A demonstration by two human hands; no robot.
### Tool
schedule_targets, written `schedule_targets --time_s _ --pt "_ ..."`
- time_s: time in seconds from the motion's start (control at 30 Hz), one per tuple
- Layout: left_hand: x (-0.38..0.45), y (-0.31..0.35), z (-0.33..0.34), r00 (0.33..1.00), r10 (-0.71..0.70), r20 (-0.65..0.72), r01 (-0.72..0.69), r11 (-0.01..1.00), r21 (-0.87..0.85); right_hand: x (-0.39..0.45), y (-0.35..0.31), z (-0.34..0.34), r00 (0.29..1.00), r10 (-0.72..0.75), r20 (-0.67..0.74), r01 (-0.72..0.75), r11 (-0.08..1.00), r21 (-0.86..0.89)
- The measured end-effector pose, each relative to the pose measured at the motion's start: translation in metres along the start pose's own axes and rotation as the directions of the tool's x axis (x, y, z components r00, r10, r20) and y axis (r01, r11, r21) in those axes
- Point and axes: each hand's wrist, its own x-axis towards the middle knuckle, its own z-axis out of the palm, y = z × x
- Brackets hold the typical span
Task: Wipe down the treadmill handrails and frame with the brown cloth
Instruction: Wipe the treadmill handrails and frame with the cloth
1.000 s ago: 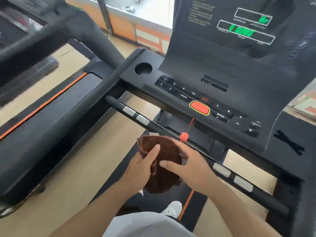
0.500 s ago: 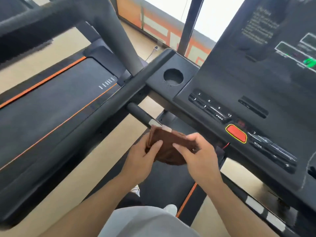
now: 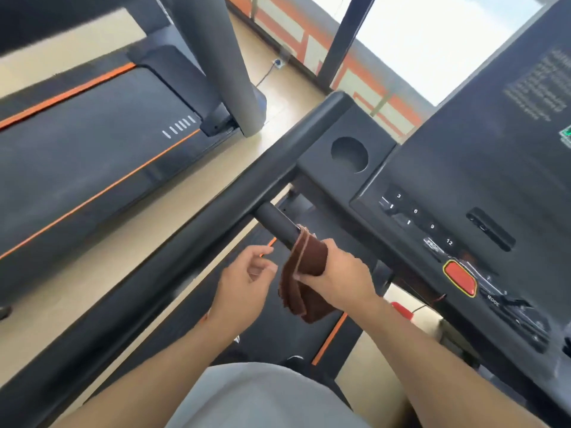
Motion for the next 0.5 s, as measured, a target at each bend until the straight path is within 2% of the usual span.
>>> schedule_targets --time_s 0.03,0.1,0.2,0.37,0.5 --pt "0.000 -0.003 -0.004 1.000 -0.012 -0.006 0.012 1.000 -0.015 0.010 -0.009 -0.010 0.997 -0.038 0.071 0.034 0.998 0.057" --pt "-0.003 -0.008 -0.011 0.999 -0.040 -0.025 0.039 0.999 -0.037 0.032 -0.027 -0.026 0.974 -0.124 0.187 0.069 0.958 0.277" --pt "-0.012 -0.018 -0.022 0.994 -0.088 -0.065 0.085 0.995 -0.047 0.067 -0.057 -0.033 0.937 -0.184 0.298 -0.001 0.850 0.527" --pt "-0.038 -0.032 -0.030 0.973 -0.151 -0.173 0.150 0.988 -0.022 0.083 -0.068 -0.033 0.875 -0.239 0.422 -0.110 0.749 0.653" --pt "-0.053 -0.025 -0.009 0.965 -0.154 -0.212 0.161 0.987 0.017 0.076 -0.043 -0.033 0.812 -0.322 0.486 -0.065 0.778 0.625"
